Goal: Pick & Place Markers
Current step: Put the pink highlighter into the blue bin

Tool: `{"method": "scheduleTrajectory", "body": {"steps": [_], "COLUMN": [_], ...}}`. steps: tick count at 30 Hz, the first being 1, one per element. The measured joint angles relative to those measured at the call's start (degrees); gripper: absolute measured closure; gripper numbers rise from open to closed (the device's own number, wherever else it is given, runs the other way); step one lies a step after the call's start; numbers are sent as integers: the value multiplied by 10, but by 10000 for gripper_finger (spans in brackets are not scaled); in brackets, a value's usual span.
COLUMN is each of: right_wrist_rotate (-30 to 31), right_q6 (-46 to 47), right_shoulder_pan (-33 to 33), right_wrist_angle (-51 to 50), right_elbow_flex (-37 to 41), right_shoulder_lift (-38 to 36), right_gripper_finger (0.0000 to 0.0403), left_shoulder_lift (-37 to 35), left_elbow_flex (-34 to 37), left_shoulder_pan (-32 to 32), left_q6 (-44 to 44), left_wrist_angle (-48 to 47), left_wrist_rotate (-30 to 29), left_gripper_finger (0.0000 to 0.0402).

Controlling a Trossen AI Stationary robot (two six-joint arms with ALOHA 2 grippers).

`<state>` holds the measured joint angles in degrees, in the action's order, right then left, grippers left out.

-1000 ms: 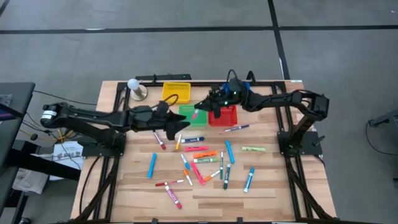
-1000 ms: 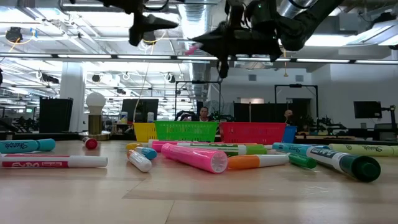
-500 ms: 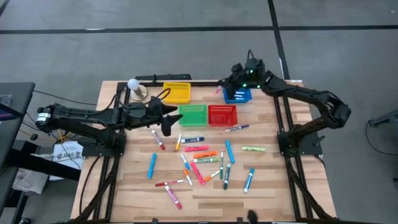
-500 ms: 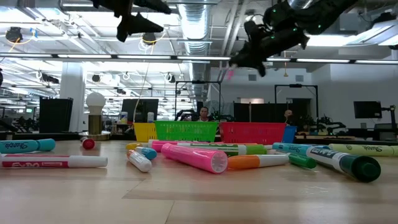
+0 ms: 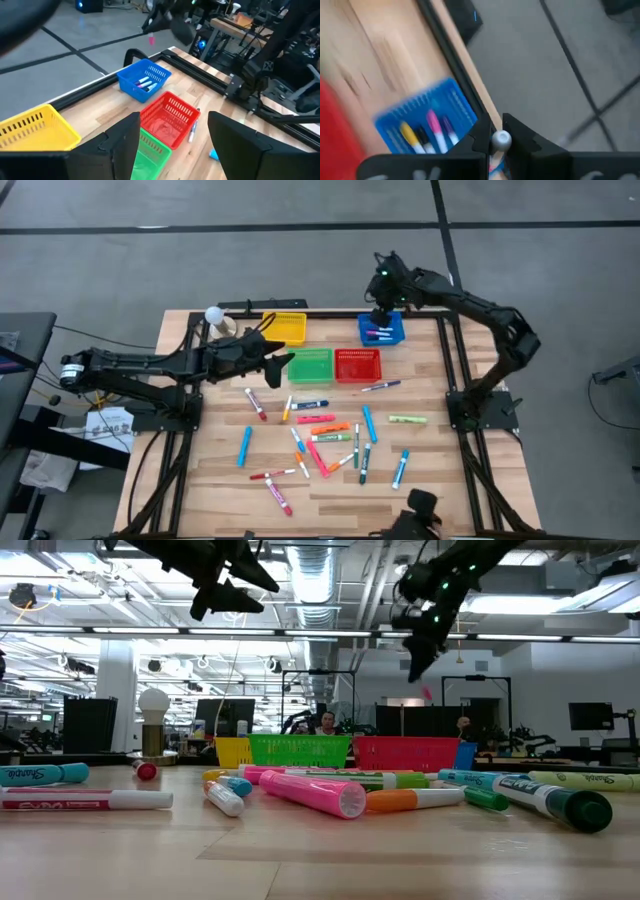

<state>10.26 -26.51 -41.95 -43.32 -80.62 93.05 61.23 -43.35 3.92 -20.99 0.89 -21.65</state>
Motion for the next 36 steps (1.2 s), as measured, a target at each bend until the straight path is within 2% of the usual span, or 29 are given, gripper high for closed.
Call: {"method": "scheduleTrajectory", "body": {"steps": [7, 19, 24, 32, 36], "right_wrist_rotate": [61, 64, 58, 4, 2], "right_q6": [-84, -126, -127, -131, -131], "right_shoulder_pan": [14, 29, 29, 24, 25], "right_wrist_angle": [-55, -96, -93, -101, -100], "right_elbow_flex": [-37, -41, -41, -41, -41], "right_shoulder_lift": [101, 220, 226, 225, 225], "right_gripper_finger": [379, 375, 367, 365, 362], "left_shoulder_lift": [0, 0, 0, 0, 0], "left_elbow_flex": [0, 0, 0, 0, 0], "left_shoulder_pan": [0, 4, 4, 4, 4], "left_q6": [19, 28, 28, 28, 28], "left_wrist_angle": [1, 2, 2, 2, 2], "left_wrist_rotate": [-23, -28, -28, -28, -28], "left_gripper_finger": [170, 170, 170, 171, 170]}}
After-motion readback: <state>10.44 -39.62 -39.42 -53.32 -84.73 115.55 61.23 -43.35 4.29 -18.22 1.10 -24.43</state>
